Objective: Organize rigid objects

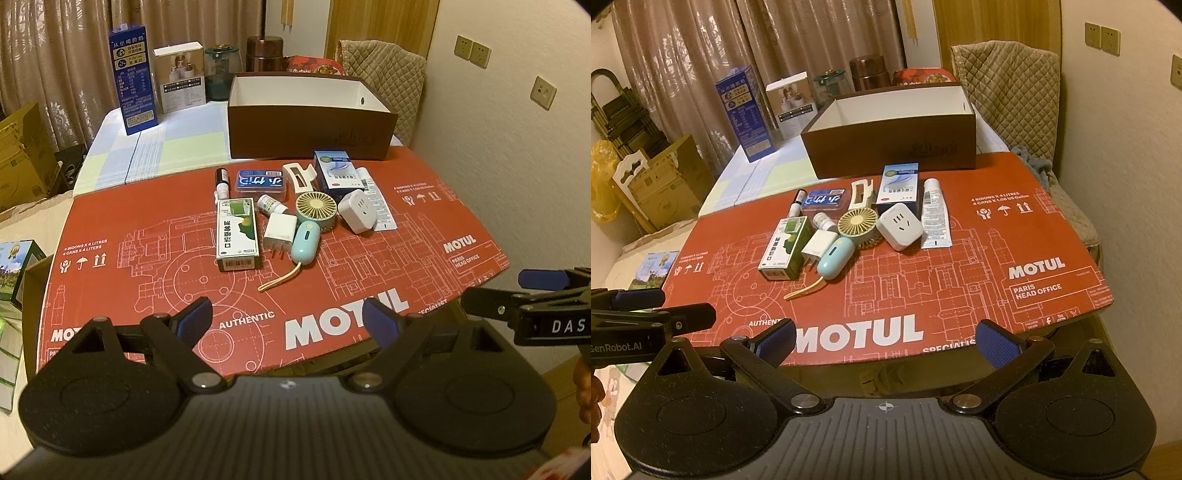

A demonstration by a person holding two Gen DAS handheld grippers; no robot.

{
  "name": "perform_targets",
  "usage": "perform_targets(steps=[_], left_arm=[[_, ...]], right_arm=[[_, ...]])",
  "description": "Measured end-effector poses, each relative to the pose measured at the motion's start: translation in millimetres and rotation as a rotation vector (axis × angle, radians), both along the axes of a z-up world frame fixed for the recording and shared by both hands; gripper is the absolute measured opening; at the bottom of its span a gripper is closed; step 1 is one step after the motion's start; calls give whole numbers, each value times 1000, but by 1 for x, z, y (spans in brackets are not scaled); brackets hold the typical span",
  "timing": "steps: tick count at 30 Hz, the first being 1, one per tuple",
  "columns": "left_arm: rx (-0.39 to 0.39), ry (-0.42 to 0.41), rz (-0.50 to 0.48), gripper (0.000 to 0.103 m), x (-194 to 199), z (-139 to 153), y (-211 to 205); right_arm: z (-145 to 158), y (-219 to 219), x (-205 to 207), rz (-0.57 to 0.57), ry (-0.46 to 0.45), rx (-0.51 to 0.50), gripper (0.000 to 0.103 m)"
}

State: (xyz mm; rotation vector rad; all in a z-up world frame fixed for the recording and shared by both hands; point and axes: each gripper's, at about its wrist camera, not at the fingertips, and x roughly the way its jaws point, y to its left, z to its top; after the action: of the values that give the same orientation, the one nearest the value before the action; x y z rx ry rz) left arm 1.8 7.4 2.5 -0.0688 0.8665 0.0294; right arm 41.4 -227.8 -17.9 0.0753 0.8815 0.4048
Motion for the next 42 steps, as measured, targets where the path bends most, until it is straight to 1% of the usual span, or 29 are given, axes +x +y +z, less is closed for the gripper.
perform_targets(steps=[6,11,24,26,27,28,36,42], left_arm=[[-2,3,-1,86,3,0,-2],[-11,5,-14,86,11,-5,9],[-24,15,-42,86,5,-14,38],[-28,20,-50,86,5,-16,41],[-29,23,-54,86,6,-17,42],[-31,25,-57,86,7,-17,43],[-51,39,-69,86,23,-24,46],[-49,45,-58,85,45,-32,47]], right_arm=[[1,6,3,-13,9,-1,101],[-1,6,3,-37,11,3,101],[-8,19,-3,-73,7,12,101],[-9,21,-3,-71,7,17,99],[-11,23,-3,-69,10,16,94],[-12,24,-3,-68,12,14,92],[-20,33,5,-41,6,-5,90],[-33,37,29,-9,13,-20,86]])
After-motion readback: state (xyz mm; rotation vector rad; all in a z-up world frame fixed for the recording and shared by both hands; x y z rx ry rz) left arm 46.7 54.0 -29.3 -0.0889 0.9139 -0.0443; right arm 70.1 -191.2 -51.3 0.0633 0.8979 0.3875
